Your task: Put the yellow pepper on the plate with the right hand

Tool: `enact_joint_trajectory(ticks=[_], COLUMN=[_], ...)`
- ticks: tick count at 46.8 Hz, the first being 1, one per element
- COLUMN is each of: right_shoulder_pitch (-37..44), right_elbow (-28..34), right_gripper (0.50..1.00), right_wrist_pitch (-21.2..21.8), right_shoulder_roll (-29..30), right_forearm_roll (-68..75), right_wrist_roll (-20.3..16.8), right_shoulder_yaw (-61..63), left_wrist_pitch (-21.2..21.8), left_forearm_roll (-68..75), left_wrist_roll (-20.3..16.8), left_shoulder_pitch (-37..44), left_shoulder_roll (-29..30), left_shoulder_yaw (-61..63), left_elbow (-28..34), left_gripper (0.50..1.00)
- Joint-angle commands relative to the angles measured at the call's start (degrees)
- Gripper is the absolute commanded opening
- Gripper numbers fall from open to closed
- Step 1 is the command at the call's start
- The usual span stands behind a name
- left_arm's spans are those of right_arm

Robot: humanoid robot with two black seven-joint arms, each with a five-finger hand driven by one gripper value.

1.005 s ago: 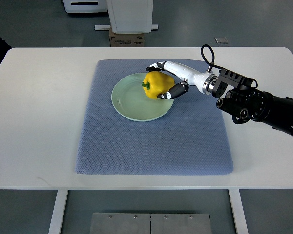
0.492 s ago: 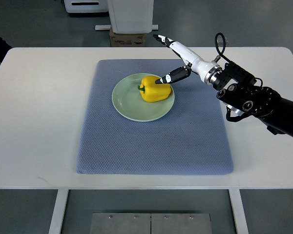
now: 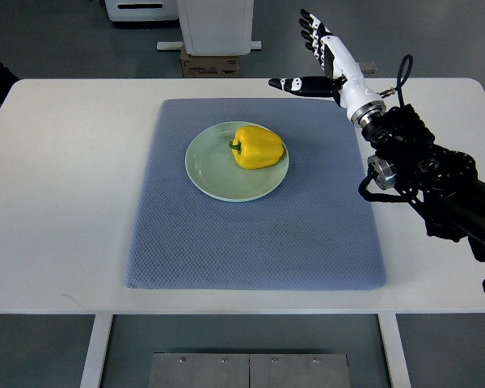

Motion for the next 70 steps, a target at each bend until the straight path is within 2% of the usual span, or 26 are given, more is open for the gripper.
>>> enact_joint_trajectory(ticks=[1, 5, 11, 25, 28, 34, 37, 53, 61, 70], right_shoulder_pitch=[-0.6, -1.6, -1.4, -0.1, -0.7, -3.4, -4.5, -10.0, -10.3, -11.1], right_elbow=[0.0, 0.0, 0.0, 0.9, 0.9, 0.7, 0.4, -2.0, -6.1, -7.8], right_gripper=[1.000, 1.000, 1.000, 1.000, 1.000, 1.000, 1.000, 1.000, 1.000, 1.000], right_wrist_pitch=[0.2, 0.2, 0.3, 1.6, 5.2, 18.0, 21.2, 21.2, 21.2, 21.2], right_shoulder_roll=[0.0, -0.1, -0.5, -2.5, -3.0, -4.7, -6.0, -7.0, -7.0, -7.0], right_forearm_roll=[1.4, 2.7, 3.5, 3.7, 4.5, 11.5, 14.9, 17.5, 17.5, 17.5], right_wrist_roll=[0.0, 0.0, -4.8, -12.8, -14.1, -16.9, -18.9, -19.9, -20.2, -25.9], right_shoulder_yaw=[2.3, 2.8, 2.8, 5.1, 7.4, 14.3, 17.1, 24.2, 24.2, 24.1], left_wrist_pitch=[0.0, 0.0, 0.0, 0.0, 0.0, 0.0, 0.0, 0.0, 0.0, 0.0], left_forearm_roll=[0.0, 0.0, 0.0, 0.0, 0.0, 0.0, 0.0, 0.0, 0.0, 0.0], left_wrist_roll=[0.0, 0.0, 0.0, 0.0, 0.0, 0.0, 0.0, 0.0, 0.0, 0.0], left_shoulder_pitch=[0.0, 0.0, 0.0, 0.0, 0.0, 0.0, 0.0, 0.0, 0.0, 0.0], left_shoulder_roll=[0.0, 0.0, 0.0, 0.0, 0.0, 0.0, 0.0, 0.0, 0.0, 0.0], left_shoulder_yaw=[0.0, 0.0, 0.0, 0.0, 0.0, 0.0, 0.0, 0.0, 0.0, 0.0], left_elbow=[0.0, 0.0, 0.0, 0.0, 0.0, 0.0, 0.0, 0.0, 0.0, 0.0], left_gripper=[1.000, 1.000, 1.000, 1.000, 1.000, 1.000, 1.000, 1.000, 1.000, 1.000])
